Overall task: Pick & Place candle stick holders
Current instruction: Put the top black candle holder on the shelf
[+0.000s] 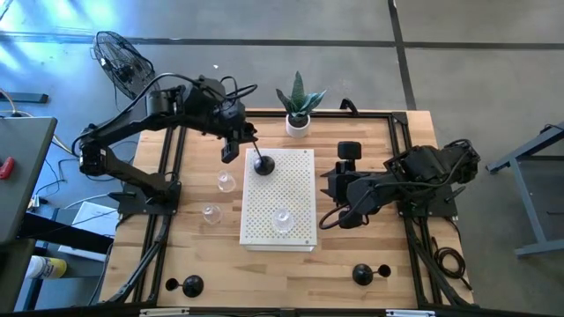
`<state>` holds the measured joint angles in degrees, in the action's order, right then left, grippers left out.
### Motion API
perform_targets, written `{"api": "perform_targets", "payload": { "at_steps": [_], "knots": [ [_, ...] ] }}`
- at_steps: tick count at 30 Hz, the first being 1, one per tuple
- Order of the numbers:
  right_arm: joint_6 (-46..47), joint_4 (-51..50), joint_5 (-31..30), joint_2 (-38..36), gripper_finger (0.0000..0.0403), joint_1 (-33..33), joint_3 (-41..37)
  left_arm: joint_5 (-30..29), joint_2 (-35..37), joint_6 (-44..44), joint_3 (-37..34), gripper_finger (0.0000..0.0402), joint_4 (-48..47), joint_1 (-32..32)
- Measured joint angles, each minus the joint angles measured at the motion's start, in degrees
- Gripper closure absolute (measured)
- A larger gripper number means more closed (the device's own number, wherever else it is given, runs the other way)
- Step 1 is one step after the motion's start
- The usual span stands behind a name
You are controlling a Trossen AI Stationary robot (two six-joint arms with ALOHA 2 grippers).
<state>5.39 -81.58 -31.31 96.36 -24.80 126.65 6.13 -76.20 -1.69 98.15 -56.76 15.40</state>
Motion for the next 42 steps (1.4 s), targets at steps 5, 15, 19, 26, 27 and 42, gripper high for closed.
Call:
{"api": "perform_targets", "payload": {
  "at_steps": [5, 15, 19, 26, 27, 42],
  "knots": [
    [0.04, -0.02, 0.02, 0.0, 0.0261, 0.0, 0.0, -3.29, 0.0, -0.94, 0.0, 0.031, -1.7, 0.02],
    [-0.44, -0.02, 0.04, 0.0, 0.0261, 0.02, 0.0, -2.46, 0.0, -1.05, 0.0, 0.031, -2.11, 0.02],
    [-0.7, -0.02, 0.04, 0.0, 0.0261, 0.02, 0.0, -2.51, 0.0, -1.05, 0.0, 0.031, -2.58, 0.02],
    [-1.21, -0.02, 0.0, 0.0, 0.0261, 0.02, 0.0, -2.62, 0.04, -1.03, 0.09, 0.031, -3.88, 0.02],
    [-1.32, -0.02, 0.0, 0.0, 0.0261, 0.02, 0.0, -2.62, 0.04, -1.03, 0.09, 0.031, -3.9, 0.02],
    [-0.94, -0.02, -0.02, 0.0, 0.0261, 0.02, -0.02, -2.88, 0.83, -0.66, 0.09, 0.031, -5.39, 0.0]
  ]
}}
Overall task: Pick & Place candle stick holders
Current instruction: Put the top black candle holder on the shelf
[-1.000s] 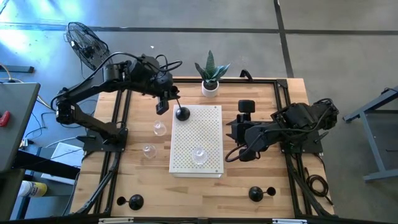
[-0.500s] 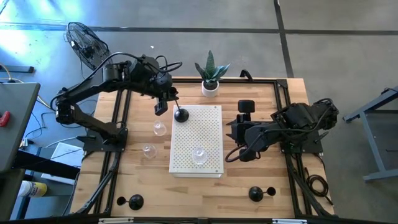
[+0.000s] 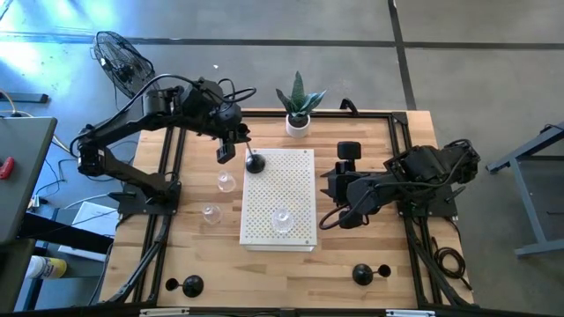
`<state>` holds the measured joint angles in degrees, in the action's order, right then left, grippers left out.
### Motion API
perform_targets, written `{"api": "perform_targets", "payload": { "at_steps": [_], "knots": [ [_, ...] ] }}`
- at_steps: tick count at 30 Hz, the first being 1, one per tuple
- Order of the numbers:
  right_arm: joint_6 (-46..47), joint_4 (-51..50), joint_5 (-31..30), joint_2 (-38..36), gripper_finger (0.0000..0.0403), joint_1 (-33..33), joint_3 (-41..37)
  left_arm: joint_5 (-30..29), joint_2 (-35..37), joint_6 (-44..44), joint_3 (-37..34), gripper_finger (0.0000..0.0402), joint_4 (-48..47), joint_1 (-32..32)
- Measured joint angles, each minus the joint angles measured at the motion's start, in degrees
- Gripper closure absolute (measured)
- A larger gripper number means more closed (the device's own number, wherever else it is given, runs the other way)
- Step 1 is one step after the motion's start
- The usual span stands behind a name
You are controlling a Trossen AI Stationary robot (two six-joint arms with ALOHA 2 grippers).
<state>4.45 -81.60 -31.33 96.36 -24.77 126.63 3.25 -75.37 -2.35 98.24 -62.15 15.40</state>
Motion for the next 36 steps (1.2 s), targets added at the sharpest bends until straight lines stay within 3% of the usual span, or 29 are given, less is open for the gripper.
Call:
{"api": "perform_targets", "payload": {
  "at_steps": [32, 36],
  "knots": [
    [-0.13, 0.02, -0.22, 0.0, 0.0261, 0.07, -0.04, 0.33, -0.54, -1.92, 1.03, 0.031, 0.63, 0.0],
    [-0.17, 0.02, -0.22, 0.0, 0.0261, 0.07, -0.04, 0.64, -0.52, -1.9, 1.03, 0.0275, 0.7, 0.0]
  ]
}}
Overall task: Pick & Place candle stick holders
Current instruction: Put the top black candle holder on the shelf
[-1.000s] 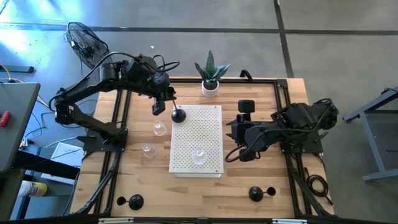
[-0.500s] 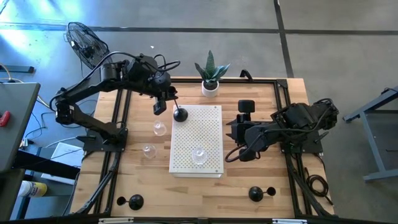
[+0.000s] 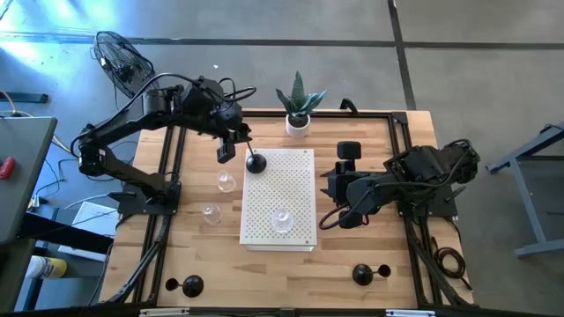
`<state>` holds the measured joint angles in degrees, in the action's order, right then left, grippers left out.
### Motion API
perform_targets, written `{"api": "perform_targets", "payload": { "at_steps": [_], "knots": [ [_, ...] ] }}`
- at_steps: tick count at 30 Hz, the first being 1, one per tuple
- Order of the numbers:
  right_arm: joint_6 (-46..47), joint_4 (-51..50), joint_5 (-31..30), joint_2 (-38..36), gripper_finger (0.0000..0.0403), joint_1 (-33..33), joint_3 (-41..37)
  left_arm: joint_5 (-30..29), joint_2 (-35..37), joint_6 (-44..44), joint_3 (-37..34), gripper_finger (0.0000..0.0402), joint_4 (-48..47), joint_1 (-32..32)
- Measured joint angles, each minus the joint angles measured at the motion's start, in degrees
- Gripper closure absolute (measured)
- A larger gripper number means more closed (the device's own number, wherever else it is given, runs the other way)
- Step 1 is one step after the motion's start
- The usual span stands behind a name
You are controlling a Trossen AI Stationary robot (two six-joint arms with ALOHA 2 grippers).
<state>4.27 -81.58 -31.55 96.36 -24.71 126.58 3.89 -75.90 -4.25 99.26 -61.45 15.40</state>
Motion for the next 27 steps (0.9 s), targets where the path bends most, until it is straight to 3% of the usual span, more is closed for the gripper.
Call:
{"api": "perform_targets", "payload": {
  "at_steps": [5, 18, 27],
  "knots": [
    [0.0, 0.0, 0.0, 0.0, 0.0261, 0.0, 0.0, 0.06, -0.24, 0.0, 0.0, 0.0249, 0.02, -0.02],
    [-0.06, 0.0, 0.01, 0.0, 0.0261, 0.0, 0.0, -1.91, -0.14, -0.11, 0.0, 0.0244, 0.05, -0.02],
    [-0.94, 0.0, 0.0, 0.0, 0.0261, 0.0, 0.0, 0.03, -0.07, 1.65, 0.0, 0.0243, 0.45, -0.04]
  ]
}}
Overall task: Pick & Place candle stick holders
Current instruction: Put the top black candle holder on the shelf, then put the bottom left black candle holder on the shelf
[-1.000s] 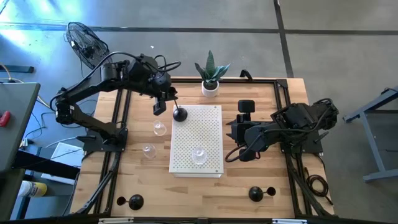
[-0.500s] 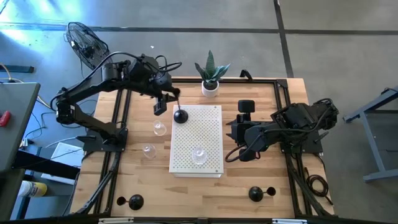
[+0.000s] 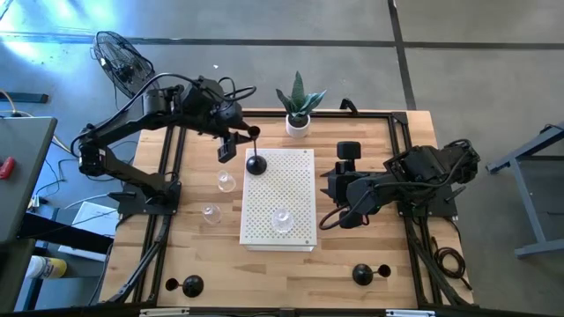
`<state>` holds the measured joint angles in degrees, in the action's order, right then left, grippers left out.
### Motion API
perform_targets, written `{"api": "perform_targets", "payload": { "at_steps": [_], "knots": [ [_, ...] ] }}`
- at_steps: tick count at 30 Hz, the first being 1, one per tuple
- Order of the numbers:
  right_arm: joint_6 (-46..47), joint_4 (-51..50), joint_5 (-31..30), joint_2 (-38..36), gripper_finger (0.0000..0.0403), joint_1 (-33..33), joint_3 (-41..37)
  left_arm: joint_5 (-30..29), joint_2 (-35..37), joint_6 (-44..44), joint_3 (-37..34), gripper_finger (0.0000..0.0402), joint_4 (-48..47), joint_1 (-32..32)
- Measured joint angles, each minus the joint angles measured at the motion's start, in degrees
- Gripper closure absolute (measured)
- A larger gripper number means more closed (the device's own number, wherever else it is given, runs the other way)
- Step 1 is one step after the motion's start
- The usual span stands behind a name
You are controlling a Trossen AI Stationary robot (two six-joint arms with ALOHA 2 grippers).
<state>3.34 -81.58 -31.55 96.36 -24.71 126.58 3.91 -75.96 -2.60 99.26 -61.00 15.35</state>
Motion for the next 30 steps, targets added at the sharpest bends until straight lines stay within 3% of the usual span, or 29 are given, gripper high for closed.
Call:
{"api": "perform_targets", "payload": {
  "at_steps": [23, 30],
  "knots": [
    [-1.86, -0.04, 0.43, 0.0, 0.0261, 1.25, 0.02, 0.32, 1.37, 3.0, 0.0, 0.0243, -3.57, 0.0],
    [-1.18, -0.07, 0.48, 0.0, 0.0261, 1.92, 0.09, 2.74, 3.37, 4.63, 0.0, 0.0243, -11.08, 0.0]
  ]
}}
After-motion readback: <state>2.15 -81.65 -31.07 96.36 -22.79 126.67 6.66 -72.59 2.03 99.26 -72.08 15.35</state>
